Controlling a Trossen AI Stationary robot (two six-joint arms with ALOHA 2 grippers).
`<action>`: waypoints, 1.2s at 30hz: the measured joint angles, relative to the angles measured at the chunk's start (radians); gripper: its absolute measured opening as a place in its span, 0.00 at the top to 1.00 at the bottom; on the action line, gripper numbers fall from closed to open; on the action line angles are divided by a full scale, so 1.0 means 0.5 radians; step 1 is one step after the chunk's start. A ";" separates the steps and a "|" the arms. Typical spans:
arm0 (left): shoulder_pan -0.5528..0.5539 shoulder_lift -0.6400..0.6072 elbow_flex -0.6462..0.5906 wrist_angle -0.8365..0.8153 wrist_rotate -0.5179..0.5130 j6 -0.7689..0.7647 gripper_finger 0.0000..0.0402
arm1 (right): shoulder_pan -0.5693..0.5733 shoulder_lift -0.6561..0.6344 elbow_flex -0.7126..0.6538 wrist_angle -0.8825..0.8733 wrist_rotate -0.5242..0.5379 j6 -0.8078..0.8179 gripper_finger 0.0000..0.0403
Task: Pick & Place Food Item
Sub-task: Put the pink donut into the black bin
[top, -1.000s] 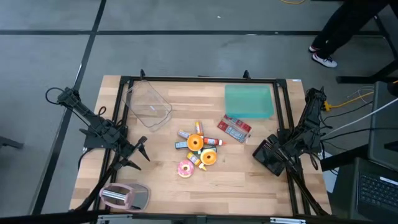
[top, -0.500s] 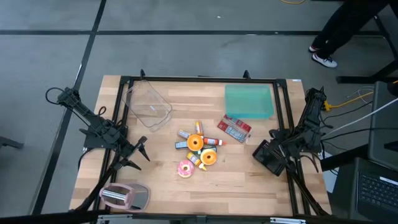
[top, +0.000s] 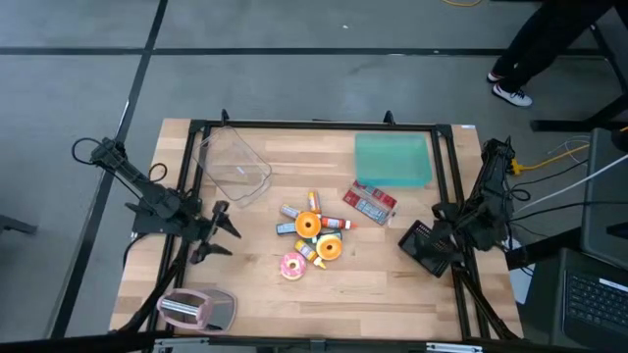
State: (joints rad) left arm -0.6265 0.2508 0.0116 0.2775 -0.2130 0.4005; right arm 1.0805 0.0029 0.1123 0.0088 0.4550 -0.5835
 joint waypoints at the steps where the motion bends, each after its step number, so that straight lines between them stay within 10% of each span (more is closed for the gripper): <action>1: 0.000 -0.001 0.001 0.079 -0.007 0.005 0.39 | 0.000 0.000 0.001 0.037 -0.019 -0.056 0.44; 5: 0.000 0.000 0.002 0.303 -0.228 -0.009 0.39 | 0.000 0.000 0.000 0.134 0.052 -0.113 0.44; 12: 0.001 0.008 0.002 0.285 -1.491 -0.619 0.39 | -0.049 0.001 0.000 0.237 0.296 0.052 0.44; 17: 0.008 0.005 0.002 0.359 -1.968 -0.624 0.39 | -0.159 0.002 0.000 0.239 0.296 0.243 0.44; 36: 0.650 0.411 0.002 0.316 -0.340 -1.347 0.39 | -0.855 0.190 0.000 0.490 -0.024 0.781 0.44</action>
State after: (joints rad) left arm -0.3017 0.4565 0.0124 0.4356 -0.3829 -0.2728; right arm 0.6530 0.0978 0.1123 0.2540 0.4432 -0.1931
